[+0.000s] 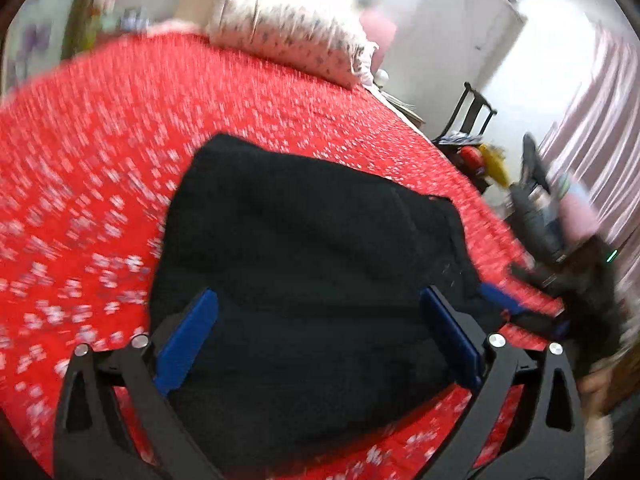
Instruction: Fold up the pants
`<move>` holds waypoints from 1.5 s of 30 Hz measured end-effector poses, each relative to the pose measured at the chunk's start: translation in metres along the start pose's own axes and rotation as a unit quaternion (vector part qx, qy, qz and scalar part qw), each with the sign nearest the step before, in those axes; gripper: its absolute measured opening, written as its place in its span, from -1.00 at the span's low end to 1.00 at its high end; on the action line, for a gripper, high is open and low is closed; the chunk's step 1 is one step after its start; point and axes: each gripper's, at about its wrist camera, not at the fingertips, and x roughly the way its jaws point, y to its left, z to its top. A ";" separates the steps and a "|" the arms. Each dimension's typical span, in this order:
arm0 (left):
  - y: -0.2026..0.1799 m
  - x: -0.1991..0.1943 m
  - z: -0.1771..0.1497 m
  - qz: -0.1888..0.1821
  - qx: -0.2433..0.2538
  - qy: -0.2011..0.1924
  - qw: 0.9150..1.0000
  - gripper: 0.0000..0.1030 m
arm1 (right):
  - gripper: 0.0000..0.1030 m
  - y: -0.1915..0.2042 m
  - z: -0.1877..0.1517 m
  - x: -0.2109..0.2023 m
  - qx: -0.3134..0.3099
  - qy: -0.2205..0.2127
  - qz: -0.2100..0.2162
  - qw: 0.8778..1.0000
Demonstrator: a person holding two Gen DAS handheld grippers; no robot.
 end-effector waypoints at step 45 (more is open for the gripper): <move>-0.035 -0.067 -0.122 0.159 0.107 0.012 0.981 0.96 | 0.97 0.084 -0.159 -0.007 -0.246 -0.047 -0.334 0.908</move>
